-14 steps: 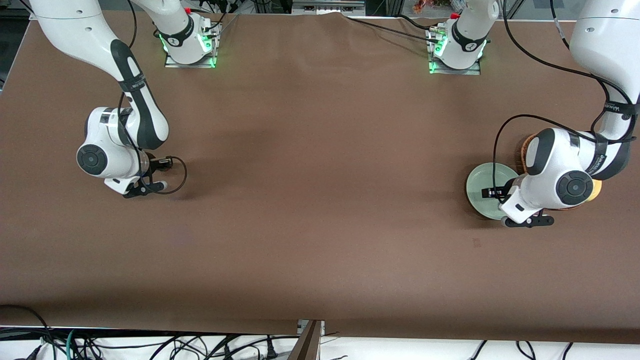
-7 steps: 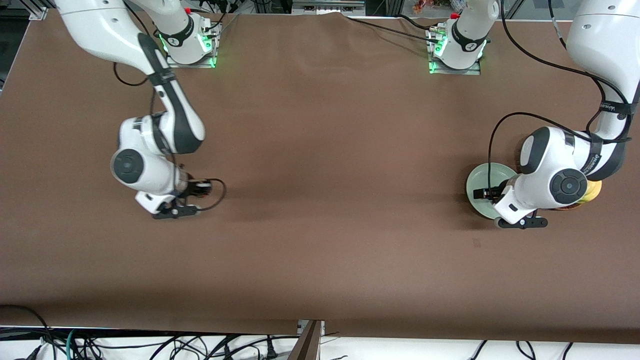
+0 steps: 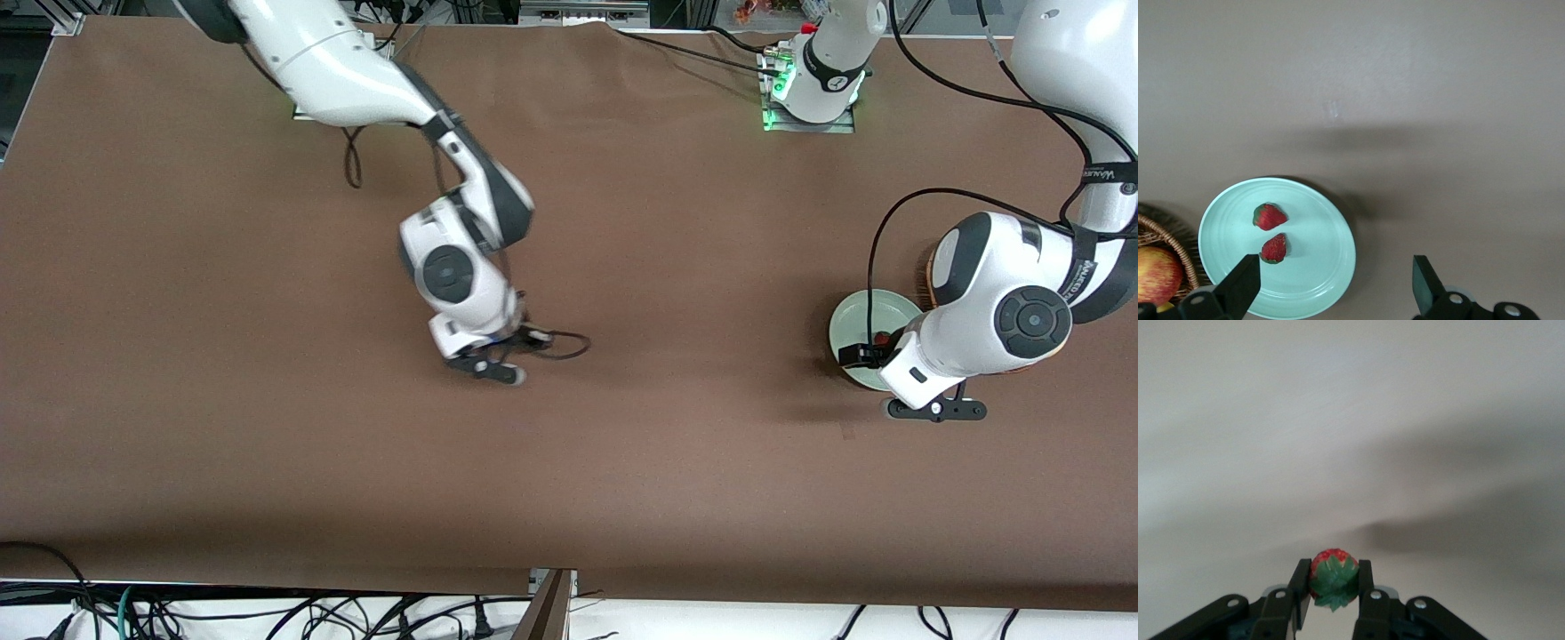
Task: Collect all strawberries into plate
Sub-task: 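Carry the last strawberry to the table middle and open the right gripper, then grasp the middle strawberry with the left gripper while the right arm retracts, then lower the strawberry onto the plate and open the left gripper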
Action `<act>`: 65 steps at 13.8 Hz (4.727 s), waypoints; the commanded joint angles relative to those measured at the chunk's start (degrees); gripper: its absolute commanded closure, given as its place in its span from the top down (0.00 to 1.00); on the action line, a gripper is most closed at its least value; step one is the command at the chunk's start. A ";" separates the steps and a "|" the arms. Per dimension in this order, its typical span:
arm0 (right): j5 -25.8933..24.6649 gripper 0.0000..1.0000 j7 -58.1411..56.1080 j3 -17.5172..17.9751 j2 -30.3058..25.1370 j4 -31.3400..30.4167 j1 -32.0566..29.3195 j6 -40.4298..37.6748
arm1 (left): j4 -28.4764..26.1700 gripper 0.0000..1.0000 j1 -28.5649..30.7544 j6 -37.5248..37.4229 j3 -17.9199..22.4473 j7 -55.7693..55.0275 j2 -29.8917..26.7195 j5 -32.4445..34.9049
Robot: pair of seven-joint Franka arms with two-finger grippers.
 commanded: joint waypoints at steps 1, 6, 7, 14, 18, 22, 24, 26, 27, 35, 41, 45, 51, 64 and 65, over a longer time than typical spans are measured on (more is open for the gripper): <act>0.76 0.05 8.75 -0.48 6.48 8.24 5.78 7.54 | 2.42 1.00 -1.48 -2.72 0.22 0.21 -0.21 -1.38; 0.76 0.07 16.16 -0.39 12.11 10.09 13.00 24.37 | 3.21 1.00 -2.19 -2.63 0.22 -4.87 0.23 -13.05; 0.76 0.07 16.16 -0.39 12.47 10.27 13.71 24.55 | 3.13 1.00 -2.27 -2.54 0.22 -6.45 0.40 -15.86; 0.32 1.00 15.46 -1.44 10.37 10.71 12.67 20.71 | 1.19 1.00 -5.08 3.17 0.31 -7.43 5.59 -26.34; 0.14 1.00 -2.75 -1.10 3.17 11.68 3.46 1.67 | -2.22 1.00 -5.44 6.14 0.22 -9.01 5.86 -26.79; 0.23 1.00 -22.72 -1.10 -2.02 11.59 -7.36 -14.78 | -6.09 1.00 -6.75 11.58 0.22 -9.98 5.77 -26.79; 0.14 1.00 -30.64 -1.18 -4.22 11.68 -12.19 -21.64 | -8.29 1.00 -8.68 18.95 0.22 -11.03 5.68 -26.79; -0.47 1.00 -38.38 -1.71 -6.24 11.68 -16.50 -27.19 | -8.65 1.00 -10.70 25.90 0.31 -11.13 6.99 -26.70; -1.60 1.00 -42.33 -2.67 -7.12 11.68 -18.17 -28.95 | -8.91 1.00 -11.58 28.63 0.31 -11.21 7.87 -26.70; -6.10 1.00 -58.72 -9.45 -18.10 11.07 -23.19 -42.14 | -14.18 1.00 -12.82 39.46 0.48 -10.07 11.03 -25.82; -6.97 1.00 -58.02 -8.65 -34.35 -1.48 -27.07 -45.32 | -16.73 1.00 -14.14 43.77 0.74 -9.98 11.66 -25.82; -7.06 1.00 -58.45 -5.51 -41.74 -10.03 -32.58 -42.94 | -16.83 0.47 -13.88 44.56 0.74 -9.98 11.57 -25.38; -9.07 1.00 -58.45 -4.26 -46.59 -11.26 -34.10 -45.23 | -16.83 0.47 -13.79 44.48 0.74 -9.98 11.48 -25.47; -10.14 1.00 -56.17 -3.73 -45.54 -10.91 -33.57 -48.22 | -14.54 0.35 5.97 15.76 0.83 16.18 -1.52 -25.29; -10.23 1.00 -56.17 -3.64 -45.54 -10.91 -33.49 -48.04 | -14.89 0.36 7.90 11.30 0.83 18.12 -2.40 -25.29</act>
